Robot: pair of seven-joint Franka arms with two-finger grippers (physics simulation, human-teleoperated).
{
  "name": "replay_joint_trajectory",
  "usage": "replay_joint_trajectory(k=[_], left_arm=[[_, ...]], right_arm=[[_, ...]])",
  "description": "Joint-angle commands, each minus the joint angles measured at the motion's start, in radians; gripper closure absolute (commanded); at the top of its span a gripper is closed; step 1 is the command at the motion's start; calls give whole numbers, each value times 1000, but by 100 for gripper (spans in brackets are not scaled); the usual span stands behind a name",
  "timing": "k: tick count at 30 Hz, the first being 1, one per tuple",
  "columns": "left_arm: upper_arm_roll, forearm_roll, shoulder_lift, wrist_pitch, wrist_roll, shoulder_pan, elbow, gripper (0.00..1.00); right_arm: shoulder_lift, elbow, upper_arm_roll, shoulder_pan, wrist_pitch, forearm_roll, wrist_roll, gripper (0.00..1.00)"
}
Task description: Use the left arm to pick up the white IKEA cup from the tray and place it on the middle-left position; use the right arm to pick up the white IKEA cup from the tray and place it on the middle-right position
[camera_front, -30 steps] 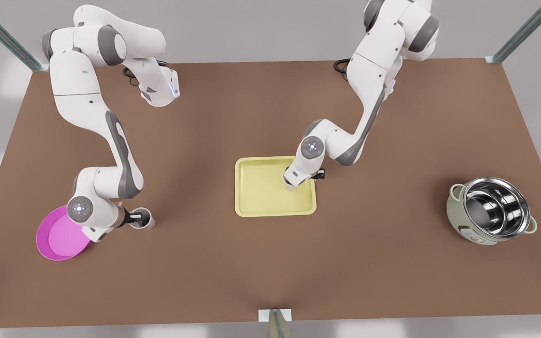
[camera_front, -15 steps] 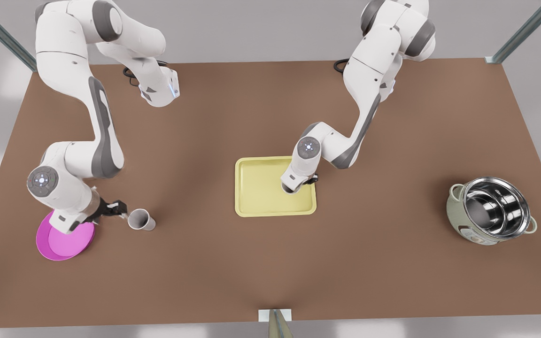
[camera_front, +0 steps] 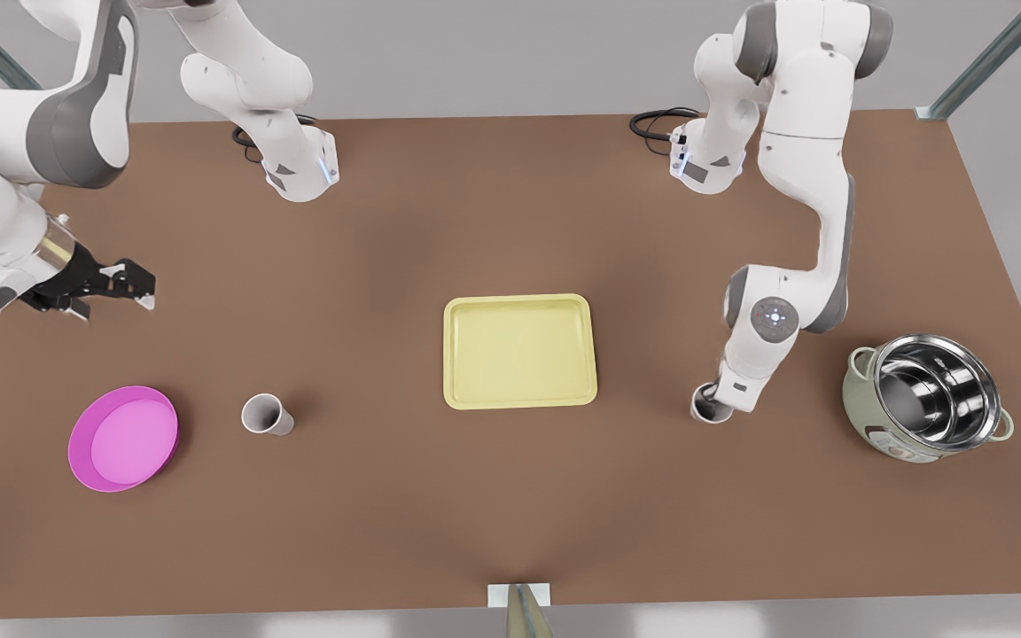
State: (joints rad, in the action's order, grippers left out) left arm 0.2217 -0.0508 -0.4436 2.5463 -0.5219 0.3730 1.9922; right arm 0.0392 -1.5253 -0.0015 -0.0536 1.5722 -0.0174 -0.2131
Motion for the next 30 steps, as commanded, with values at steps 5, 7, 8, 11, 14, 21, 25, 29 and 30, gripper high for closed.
replay_joint_trajectory(k=[5,7,8,11,14,21,25,29,30], left_arm=[[1,16,-29,275,441,-26,13,80],[1,22,-29,275,430,-32,10,80],[1,23,-29,278,428,-34,11,80],[-4,80,-33,287,438,-36,11,80],[-9,86,-33,285,434,-36,11,79],[-15,129,-49,233,436,-36,11,79],[-16,129,-55,216,436,-36,10,79],[-16,129,-58,215,434,-34,11,75],[-16,129,-58,213,436,-34,11,58]], right_arm=[[-1,1,0,28,-43,-1,4,0],[-1,1,0,28,-43,-3,4,0],[-1,1,0,28,-43,-3,4,0],[-1,1,0,28,-43,-3,6,0],[-1,1,0,31,-41,-4,11,0],[-1,2,0,31,-40,-4,9,0],[-1,2,0,28,-40,-4,6,0],[7,2,-2,29,-37,-10,4,0],[45,24,0,29,-32,-10,8,0]])
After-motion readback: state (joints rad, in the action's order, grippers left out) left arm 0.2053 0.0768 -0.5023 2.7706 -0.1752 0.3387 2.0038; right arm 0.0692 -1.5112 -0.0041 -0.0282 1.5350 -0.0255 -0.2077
